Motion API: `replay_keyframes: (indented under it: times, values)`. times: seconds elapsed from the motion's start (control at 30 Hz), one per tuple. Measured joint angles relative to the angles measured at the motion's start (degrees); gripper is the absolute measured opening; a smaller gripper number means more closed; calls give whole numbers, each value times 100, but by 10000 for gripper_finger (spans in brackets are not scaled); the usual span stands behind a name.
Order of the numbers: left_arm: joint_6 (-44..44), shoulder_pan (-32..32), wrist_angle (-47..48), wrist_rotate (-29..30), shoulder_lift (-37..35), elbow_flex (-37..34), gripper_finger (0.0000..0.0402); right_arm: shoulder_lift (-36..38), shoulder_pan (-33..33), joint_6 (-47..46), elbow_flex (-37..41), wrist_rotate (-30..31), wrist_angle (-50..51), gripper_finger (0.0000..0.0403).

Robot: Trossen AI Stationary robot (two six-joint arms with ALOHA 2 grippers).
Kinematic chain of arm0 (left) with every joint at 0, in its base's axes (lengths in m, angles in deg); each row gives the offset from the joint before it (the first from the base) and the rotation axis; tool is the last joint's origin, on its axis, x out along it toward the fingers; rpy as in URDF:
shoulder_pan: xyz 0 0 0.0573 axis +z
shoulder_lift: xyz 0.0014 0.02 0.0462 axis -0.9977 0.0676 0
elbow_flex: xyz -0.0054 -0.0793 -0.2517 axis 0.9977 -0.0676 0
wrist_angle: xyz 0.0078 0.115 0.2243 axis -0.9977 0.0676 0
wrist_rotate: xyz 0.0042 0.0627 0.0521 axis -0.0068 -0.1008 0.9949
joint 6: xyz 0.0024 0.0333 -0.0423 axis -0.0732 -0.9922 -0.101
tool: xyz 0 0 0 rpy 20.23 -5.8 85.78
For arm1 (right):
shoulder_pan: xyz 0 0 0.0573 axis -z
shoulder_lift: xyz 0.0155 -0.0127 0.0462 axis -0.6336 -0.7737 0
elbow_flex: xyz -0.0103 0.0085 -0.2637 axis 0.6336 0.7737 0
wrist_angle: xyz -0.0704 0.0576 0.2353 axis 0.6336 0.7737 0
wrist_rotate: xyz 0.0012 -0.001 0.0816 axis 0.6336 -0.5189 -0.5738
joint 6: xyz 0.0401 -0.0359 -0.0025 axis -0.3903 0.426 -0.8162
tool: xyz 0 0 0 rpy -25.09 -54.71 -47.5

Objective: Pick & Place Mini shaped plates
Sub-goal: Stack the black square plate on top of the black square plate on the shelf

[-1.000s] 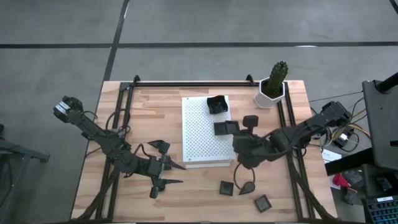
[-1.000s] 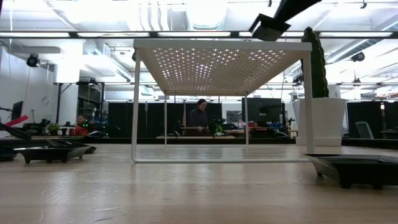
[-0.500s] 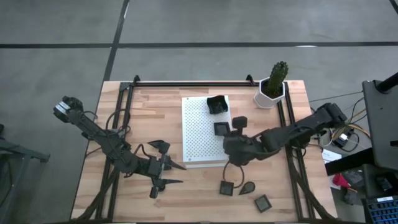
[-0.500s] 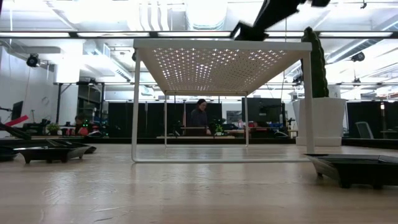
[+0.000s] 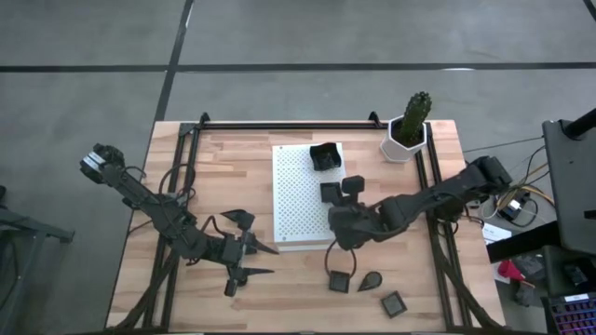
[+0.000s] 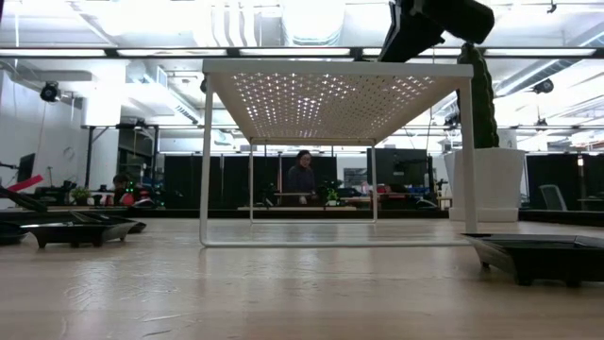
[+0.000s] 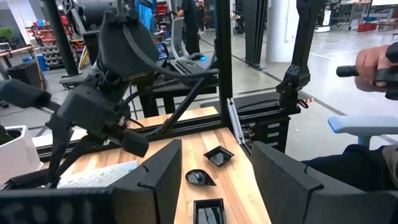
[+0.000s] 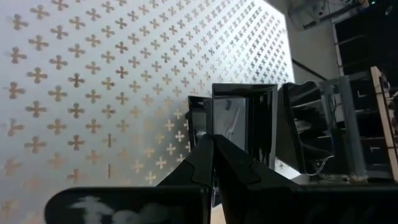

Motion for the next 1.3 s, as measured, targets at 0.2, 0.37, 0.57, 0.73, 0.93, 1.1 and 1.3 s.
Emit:
replay_keyframes:
  times: [0.2, 0.37, 0.57, 0.73, 0.93, 1.1, 1.3]
  values:
    - [0, 1, 10, 0, 0, 0, 188, -22, 106, -21, 0, -28, 5, 8]
    - [-2, 1, 10, 0, 0, 0, 188, -24, 160, -127, 0, -48, 8, 8]
    - [-2, 1, 14, 0, 0, 0, 188, -27, 162, -89, 0, -350, 4, 10]
    - [-4, 1, 14, 0, 0, 0, 188, -27, 171, -82, 1, -310, -5, 26]
    - [-4, -1, 14, 0, 0, 0, 188, -27, 166, -60, 2, -248, -15, 53]
    - [-7, 1, 16, 0, 0, 0, 188, -24, 155, -18, -37, -117, -3, 70]
    - [-4, 1, 16, 0, 0, 0, 188, -18, 29, -110, -229, -177, -27, 74]
